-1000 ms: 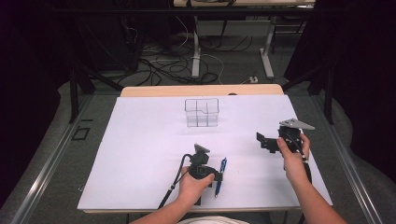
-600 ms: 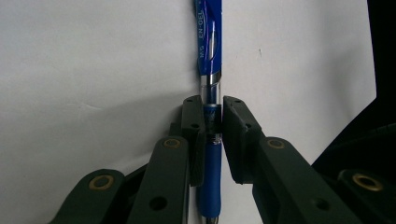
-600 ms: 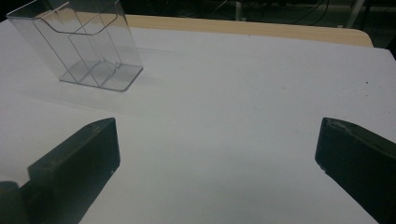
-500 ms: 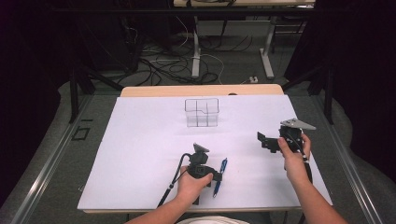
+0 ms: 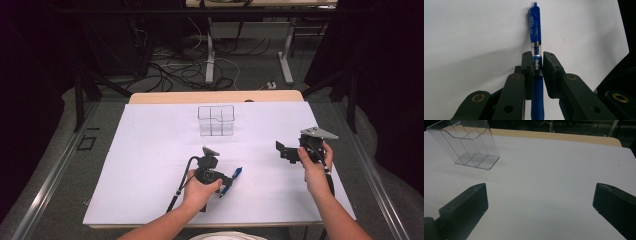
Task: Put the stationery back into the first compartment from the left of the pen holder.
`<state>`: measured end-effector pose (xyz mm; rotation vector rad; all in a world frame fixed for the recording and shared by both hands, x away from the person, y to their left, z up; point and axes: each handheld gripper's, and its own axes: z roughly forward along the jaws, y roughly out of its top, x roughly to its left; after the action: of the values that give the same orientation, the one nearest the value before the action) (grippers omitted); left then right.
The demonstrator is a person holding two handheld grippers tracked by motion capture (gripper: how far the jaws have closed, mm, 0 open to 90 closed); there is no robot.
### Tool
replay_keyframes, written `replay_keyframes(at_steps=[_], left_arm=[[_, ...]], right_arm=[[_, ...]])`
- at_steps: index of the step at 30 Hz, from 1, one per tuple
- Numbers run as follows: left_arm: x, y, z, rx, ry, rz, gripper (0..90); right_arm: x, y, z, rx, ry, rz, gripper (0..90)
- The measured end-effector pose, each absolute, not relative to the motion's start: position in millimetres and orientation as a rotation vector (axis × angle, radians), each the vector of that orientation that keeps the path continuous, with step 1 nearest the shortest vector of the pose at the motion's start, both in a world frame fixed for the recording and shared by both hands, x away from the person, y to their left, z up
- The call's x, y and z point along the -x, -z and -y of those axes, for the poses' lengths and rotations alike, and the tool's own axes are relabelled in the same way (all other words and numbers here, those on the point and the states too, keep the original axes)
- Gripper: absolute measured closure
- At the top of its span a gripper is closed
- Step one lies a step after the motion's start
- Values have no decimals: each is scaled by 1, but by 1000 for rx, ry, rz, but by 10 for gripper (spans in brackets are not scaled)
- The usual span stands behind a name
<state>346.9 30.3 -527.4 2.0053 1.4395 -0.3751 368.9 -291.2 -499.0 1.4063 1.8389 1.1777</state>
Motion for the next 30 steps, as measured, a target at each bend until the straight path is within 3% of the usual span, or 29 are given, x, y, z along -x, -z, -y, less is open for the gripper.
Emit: replay_keyframes(at_steps=[14, 25, 30], left_arm=[[-362, 498, -50, -2133, 169, -1314, 795], [-361, 482, -57, -2224, -107, -1139, 794], [-356, 481, -56, -2182, -235, -1069, 794]], right_arm=[[-368, 496, 289, -1372, -1173, -1849, 0], [-368, 495, 286, -1345, -1177, -1861, 0], [-367, 496, 285, -1358, -1180, -1864, 0]])
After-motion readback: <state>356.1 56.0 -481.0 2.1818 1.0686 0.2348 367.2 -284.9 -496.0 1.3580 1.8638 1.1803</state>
